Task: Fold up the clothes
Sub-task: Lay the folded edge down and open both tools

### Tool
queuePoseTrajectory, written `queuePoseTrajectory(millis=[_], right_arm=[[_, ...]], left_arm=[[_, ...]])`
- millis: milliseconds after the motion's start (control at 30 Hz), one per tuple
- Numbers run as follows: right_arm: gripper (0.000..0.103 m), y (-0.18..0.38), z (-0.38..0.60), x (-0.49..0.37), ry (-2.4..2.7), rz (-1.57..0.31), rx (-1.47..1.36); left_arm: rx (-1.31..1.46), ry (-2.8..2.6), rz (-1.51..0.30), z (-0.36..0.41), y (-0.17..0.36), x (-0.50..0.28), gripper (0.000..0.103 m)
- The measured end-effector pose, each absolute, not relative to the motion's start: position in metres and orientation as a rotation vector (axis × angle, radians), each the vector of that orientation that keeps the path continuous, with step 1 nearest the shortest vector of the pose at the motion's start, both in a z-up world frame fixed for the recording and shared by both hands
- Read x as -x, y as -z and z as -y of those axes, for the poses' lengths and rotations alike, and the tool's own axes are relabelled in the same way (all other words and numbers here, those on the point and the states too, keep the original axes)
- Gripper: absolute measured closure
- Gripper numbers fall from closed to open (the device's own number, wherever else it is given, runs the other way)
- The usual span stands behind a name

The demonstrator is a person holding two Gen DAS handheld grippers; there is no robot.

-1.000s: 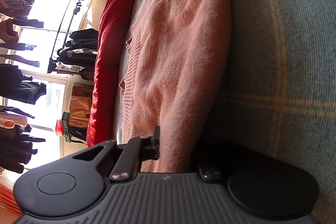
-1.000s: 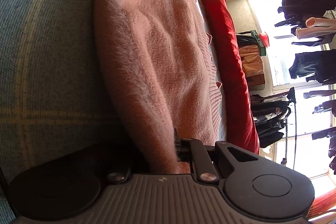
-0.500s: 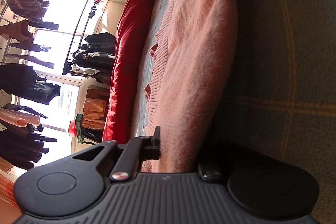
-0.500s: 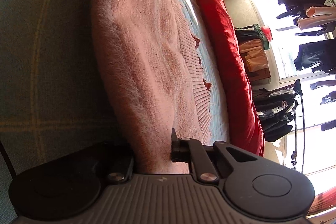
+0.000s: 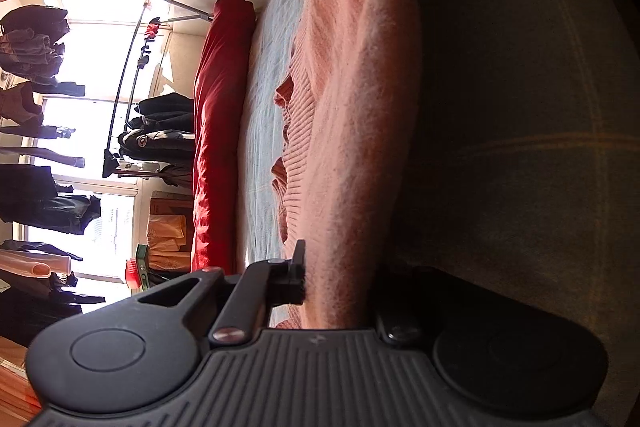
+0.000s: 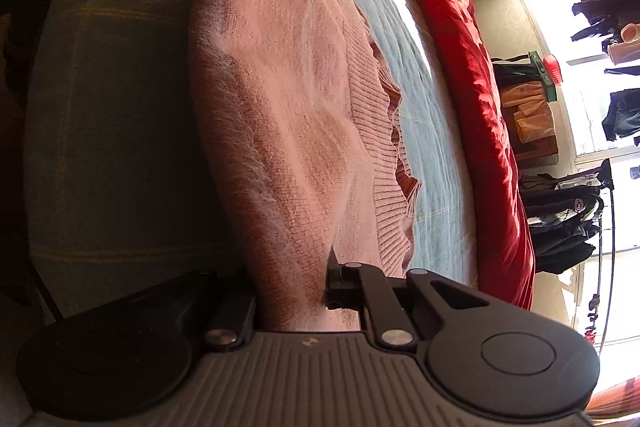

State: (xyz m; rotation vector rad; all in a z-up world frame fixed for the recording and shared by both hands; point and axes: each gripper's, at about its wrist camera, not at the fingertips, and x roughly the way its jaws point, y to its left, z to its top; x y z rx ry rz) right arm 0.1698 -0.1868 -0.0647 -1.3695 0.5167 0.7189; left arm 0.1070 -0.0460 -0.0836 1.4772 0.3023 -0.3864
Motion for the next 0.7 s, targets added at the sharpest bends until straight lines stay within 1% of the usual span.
queuePoseTrajectory(millis=[167,233,267,300,367,400,433,500,567,600,633,700], right_arm=[[0.090,0.078,0.185,-0.138,-0.728,-0.572,1.371],[0.085,0.089,0.184,-0.130,-0.722,-0.591,1.363],[0.076,0.094,0.185,-0.128,-0.719,-0.592,1.353],[0.066,0.099,0.186,-0.126,-0.715,-0.602,1.334],[0.059,0.102,0.189,-0.122,-0.705,-0.618,1.305],[0.050,0.101,0.191,-0.119,-0.700,-0.622,1.291],[0.045,0.098,0.195,-0.116,-0.704,-0.637,1.265],[0.029,0.086,0.205,-0.112,-0.715,-0.661,1.206],[0.025,0.073,0.217,-0.114,-0.695,-0.679,1.138],[0.024,0.067,0.224,-0.117,-0.682,-0.696,1.089],[0.023,0.060,0.232,-0.120,-0.672,-0.712,1.030],[0.021,0.046,0.248,-0.129,-0.657,-0.741,0.899]], left_arm=[[-1.485,0.411,-0.320,0.044,0.096,-0.077,0.094],[-1.475,0.412,-0.354,0.044,0.105,-0.074,0.093],[-1.469,0.408,-0.362,0.045,0.108,-0.073,0.090],[-1.466,0.406,-0.371,0.044,0.108,-0.071,0.089],[-1.459,0.401,-0.389,0.044,0.110,-0.067,0.086],[-1.455,0.398,-0.398,0.043,0.110,-0.065,0.085],[-1.449,0.395,-0.404,0.042,0.107,-0.062,0.085],[-1.427,0.389,-0.422,0.037,0.099,-0.056,0.083],[-1.370,0.422,-0.474,0.032,0.088,-0.051,0.075],[-1.326,0.463,-0.512,0.027,0.081,-0.047,0.067],[-1.280,0.504,-0.550,0.023,0.073,-0.043,0.064],[-1.205,0.547,-0.606,0.014,0.060,-0.036,0.063]])
